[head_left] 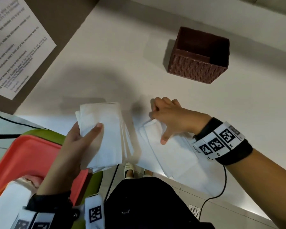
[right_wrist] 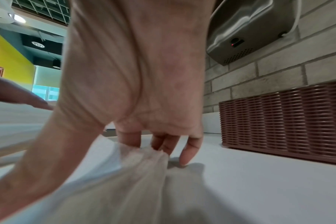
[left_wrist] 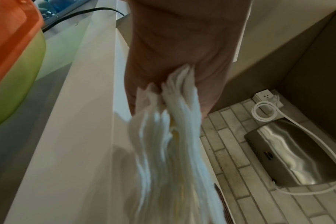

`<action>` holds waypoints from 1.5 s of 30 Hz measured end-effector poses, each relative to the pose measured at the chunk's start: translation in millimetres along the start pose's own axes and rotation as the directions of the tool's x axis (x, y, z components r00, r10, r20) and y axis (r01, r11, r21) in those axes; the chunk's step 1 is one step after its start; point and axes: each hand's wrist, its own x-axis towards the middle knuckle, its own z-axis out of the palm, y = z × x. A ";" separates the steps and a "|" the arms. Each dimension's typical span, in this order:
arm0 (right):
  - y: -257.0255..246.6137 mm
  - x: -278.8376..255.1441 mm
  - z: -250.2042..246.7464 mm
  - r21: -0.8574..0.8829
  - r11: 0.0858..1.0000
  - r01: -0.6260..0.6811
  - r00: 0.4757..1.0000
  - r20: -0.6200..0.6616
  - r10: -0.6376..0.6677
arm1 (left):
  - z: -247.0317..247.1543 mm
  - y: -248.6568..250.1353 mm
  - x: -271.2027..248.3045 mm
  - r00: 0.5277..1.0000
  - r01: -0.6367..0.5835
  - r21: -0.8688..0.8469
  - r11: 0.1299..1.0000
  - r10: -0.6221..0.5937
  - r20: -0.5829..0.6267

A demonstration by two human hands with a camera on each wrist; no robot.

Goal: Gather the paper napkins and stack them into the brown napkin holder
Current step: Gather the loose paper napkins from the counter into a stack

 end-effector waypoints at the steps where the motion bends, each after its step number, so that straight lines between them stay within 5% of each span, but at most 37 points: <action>1: 0.6 -0.7 -0.4 -0.001 1.000 0.008 1.000 0.005 -0.008 | 1.6 0.9 0.9 1.000 -0.009 -0.015 1.000 0.009 0.000; 7: 1.2 -53.3 -34.8 0.544 0.838 -0.039 0.994 -0.063 0.087 | 25.3 17.7 12.3 0.978 -0.209 0.056 0.976 0.210 -0.005; 10: -5.8 -92.3 -70.1 0.761 0.648 0.025 0.997 -0.063 0.035 | 49.5 33.7 17.1 0.956 -0.285 0.179 0.942 0.264 0.130; 13: -6.9 -102.2 -85.4 0.874 0.467 0.132 0.981 -0.184 0.067 | 76.5 45.6 18.2 0.926 -0.267 0.221 0.938 0.186 0.329; 18: 1.9 -74.5 -70.1 0.831 0.554 0.051 0.918 -0.257 0.301 | 108.3 51.5 16.3 0.873 -0.164 0.186 0.969 0.055 0.485; 21: 2.2 -63.4 -56.5 0.758 0.651 -0.031 0.842 -0.331 0.426 | 117.0 51.0 16.3 0.839 -0.003 0.025 1.000 -0.011 0.543; 23: -4.7 -56.2 -48.3 0.730 0.683 -0.022 0.755 -0.435 0.490 | 126.5 50.4 14.2 0.853 -0.072 0.010 0.997 0.056 0.518; 26: -12.1 -52.1 -34.1 0.855 0.517 0.025 0.541 -0.447 0.712 | 138.1 49.1 16.7 0.909 -0.259 0.074 0.963 0.217 0.357; 27: -13.2 -56.6 -33.4 0.914 0.403 0.055 0.534 -0.368 0.761 | 139.9 50.8 19.3 0.912 -0.309 0.061 0.949 0.277 0.304; 30: -14.5 -72.6 -29.8 0.982 0.099 0.164 0.771 -0.190 0.608 | 145.3 59.4 21.4 0.847 -0.495 0.053 0.868 0.468 0.252; 32: -14.2 -77.9 -25.6 0.954 0.125 0.273 0.791 -0.297 0.535 | 150.0 60.2 22.3 0.802 -0.566 0.091 0.820 0.521 0.291; 34: -11.9 -77.1 -18.2 0.925 0.170 0.339 0.738 -0.374 0.562 | 153.0 54.5 27.6 0.789 -0.580 0.114 0.806 0.523 0.322; 39: -15.7 -69.1 6.5 0.909 0.131 0.396 0.644 -0.377 0.665 | 155.4 25.3 41.3 0.830 -0.494 0.114 0.862 0.428 0.359; 45: -25.0 -57.9 9.9 0.869 0.191 0.456 0.558 -0.447 0.699 | 159.9 21.8 39.6 0.845 -0.492 0.169 0.854 0.421 0.331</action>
